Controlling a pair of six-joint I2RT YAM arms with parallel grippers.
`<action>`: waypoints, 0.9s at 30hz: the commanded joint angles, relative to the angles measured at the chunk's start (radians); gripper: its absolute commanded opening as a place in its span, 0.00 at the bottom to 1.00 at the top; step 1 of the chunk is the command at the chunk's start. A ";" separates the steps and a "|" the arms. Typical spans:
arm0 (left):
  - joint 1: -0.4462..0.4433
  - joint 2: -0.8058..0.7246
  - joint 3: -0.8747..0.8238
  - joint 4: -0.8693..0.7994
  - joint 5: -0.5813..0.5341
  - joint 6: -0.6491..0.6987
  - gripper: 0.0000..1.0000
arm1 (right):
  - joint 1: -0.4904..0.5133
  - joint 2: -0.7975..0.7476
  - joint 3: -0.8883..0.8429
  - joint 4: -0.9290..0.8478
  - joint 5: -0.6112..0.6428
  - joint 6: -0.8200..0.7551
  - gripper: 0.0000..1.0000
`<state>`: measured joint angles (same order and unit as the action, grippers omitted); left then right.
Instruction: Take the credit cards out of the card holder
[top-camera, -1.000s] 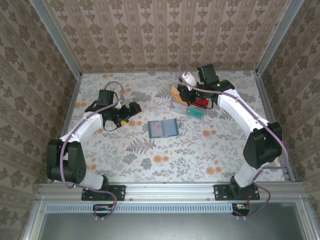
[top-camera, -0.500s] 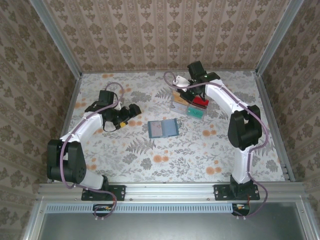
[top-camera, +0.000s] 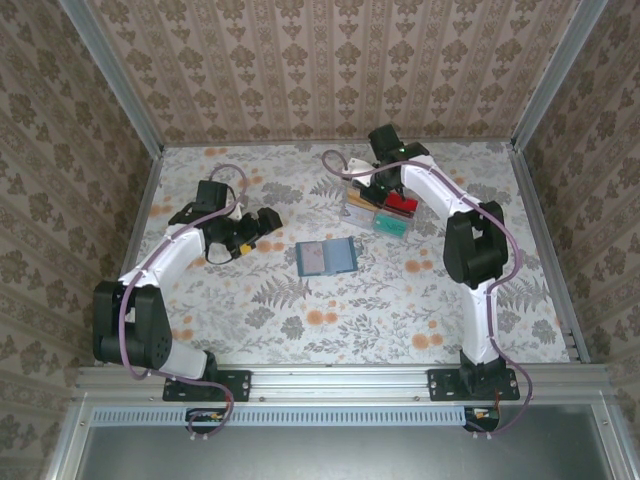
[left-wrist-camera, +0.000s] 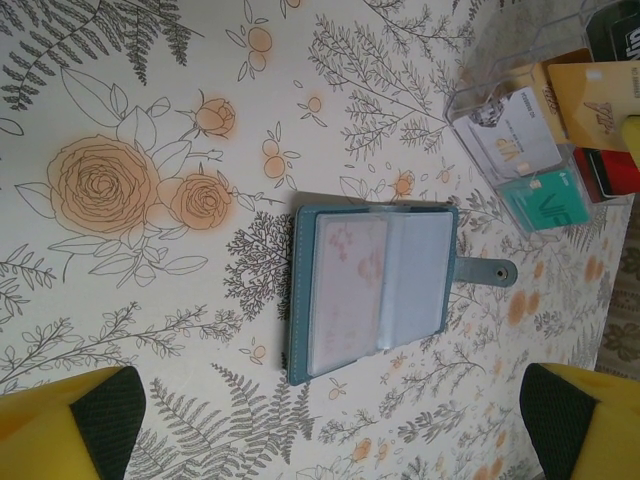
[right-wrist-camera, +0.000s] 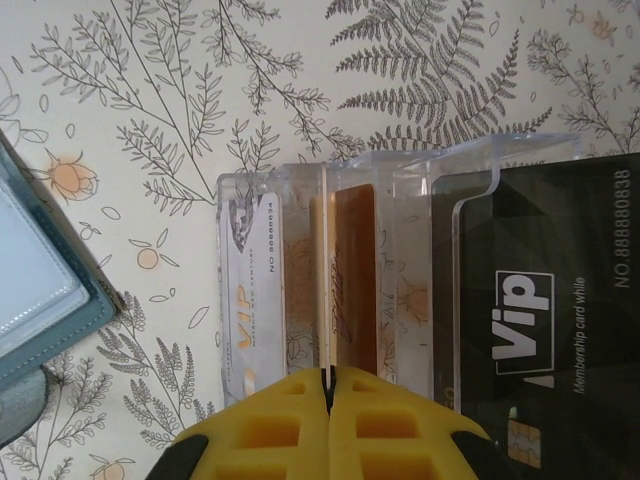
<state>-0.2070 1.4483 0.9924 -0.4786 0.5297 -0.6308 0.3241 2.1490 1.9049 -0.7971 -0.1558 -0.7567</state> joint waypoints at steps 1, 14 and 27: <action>0.004 -0.026 0.001 -0.025 0.014 0.025 1.00 | -0.004 0.020 0.038 -0.023 0.028 -0.011 0.03; 0.004 -0.025 0.010 -0.029 0.019 0.026 1.00 | -0.003 0.015 0.049 0.005 0.033 0.040 0.23; 0.004 -0.029 -0.009 -0.028 0.001 0.028 1.00 | 0.003 -0.220 -0.117 0.133 0.022 0.278 0.38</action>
<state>-0.2070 1.4479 0.9924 -0.4877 0.5297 -0.6304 0.3241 2.0361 1.8366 -0.7090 -0.1246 -0.5926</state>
